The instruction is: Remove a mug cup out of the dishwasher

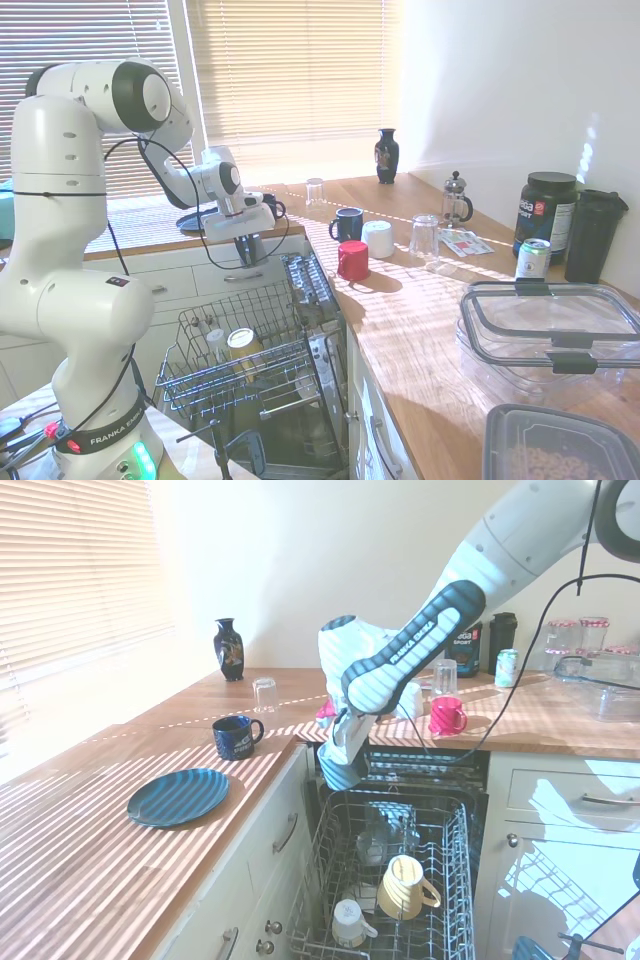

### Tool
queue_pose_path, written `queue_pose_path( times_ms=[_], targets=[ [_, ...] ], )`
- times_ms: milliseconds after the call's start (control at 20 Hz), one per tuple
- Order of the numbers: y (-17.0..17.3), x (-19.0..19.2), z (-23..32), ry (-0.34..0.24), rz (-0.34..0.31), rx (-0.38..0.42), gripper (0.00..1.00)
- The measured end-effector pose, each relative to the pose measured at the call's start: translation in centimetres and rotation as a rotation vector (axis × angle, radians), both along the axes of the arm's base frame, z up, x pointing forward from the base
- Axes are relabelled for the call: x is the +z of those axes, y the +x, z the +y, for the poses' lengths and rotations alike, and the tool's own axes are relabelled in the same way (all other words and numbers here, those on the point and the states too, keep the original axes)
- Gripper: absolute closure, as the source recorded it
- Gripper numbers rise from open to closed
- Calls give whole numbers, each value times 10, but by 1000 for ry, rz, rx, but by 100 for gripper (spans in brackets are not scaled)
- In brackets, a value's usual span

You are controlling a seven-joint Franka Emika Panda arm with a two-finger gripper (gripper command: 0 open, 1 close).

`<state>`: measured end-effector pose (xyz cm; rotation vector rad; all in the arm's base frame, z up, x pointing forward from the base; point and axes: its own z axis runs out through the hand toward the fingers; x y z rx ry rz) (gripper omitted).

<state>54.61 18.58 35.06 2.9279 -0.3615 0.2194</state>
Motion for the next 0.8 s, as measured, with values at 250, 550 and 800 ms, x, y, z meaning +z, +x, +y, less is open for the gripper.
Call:
queue_pose_path(
  times_ms=[250, 550, 800],
  targets=[
    [51, 73, -38, 34, -32, -102, 100],
    [118, 74, -57, 36, -4, -177, 100],
    [159, 65, -77, 47, 17, -233, 100]
  ],
)
